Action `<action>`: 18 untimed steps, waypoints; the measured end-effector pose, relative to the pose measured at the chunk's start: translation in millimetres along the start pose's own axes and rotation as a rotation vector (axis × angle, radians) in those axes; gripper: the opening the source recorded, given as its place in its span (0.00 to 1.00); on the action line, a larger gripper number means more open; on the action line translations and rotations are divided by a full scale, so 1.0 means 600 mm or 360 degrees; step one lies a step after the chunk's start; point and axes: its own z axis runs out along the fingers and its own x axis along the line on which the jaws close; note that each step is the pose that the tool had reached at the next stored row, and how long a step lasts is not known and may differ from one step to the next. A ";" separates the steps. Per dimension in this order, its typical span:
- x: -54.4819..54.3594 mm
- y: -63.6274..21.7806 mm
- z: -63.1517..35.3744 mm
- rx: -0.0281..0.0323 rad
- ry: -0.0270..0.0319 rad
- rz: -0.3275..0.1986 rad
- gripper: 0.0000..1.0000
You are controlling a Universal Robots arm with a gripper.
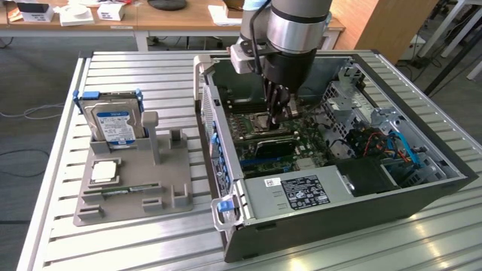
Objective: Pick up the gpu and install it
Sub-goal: 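Press down on the gpu until it lock into place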
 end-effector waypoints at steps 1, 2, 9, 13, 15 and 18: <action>0.000 0.004 0.000 -0.00001 0.00002 0.0000 0.11; 0.000 0.009 0.001 -0.00001 0.00004 0.0000 0.11; -0.001 0.030 0.002 -0.00001 0.00016 0.0000 0.11; -0.001 0.039 0.004 -0.00001 0.00026 0.0000 0.11; -0.001 0.044 0.004 -0.00001 0.00032 0.0000 0.11; -0.002 0.050 0.005 0.00002 0.00033 0.0000 0.11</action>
